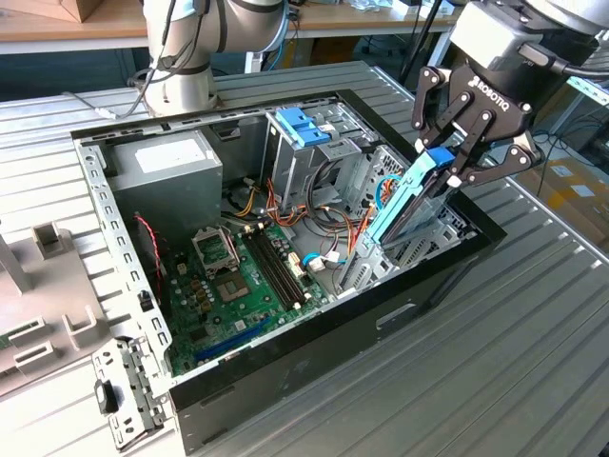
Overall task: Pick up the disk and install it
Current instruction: 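Insert the disk into the insertion slot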
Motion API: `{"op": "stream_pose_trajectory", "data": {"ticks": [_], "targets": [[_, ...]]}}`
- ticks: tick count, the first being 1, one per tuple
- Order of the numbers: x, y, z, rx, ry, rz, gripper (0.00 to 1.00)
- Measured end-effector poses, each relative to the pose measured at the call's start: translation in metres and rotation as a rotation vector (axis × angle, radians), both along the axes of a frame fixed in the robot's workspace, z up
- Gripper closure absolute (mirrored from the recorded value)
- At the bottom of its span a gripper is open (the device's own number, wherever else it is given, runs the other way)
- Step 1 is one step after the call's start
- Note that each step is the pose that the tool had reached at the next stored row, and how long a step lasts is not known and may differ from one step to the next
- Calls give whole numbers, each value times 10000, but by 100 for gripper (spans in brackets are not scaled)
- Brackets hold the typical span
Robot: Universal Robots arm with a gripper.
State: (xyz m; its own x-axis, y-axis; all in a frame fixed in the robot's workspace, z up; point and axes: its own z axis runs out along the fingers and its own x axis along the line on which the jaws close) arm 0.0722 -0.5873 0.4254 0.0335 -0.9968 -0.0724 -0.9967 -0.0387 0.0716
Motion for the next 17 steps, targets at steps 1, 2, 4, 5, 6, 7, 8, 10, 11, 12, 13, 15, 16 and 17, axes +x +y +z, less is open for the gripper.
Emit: {"op": "stream_pose_trajectory", "data": {"ticks": [1,2,4,5,6,7,8,10,11,12,13,15,16,17], "targets": [[0,0,-9,-1,0,0,63],[0,0,-10,-1,0,0,63],[0,0,-10,-2,0,0,63],[0,0,-11,-2,0,0,63],[0,0,-12,-2,0,0,63],[0,0,-12,-1,0,0,63],[0,0,-13,-1,0,0,63],[0,0,-14,-1,0,0,56],[0,0,-16,1,0,0,56],[0,0,-16,1,0,1,56],[0,0,-16,-2,0,0,56],[0,0,-18,-1,0,0,56],[0,0,-19,-1,0,0,57],[0,0,-20,-1,0,0,64]]}}
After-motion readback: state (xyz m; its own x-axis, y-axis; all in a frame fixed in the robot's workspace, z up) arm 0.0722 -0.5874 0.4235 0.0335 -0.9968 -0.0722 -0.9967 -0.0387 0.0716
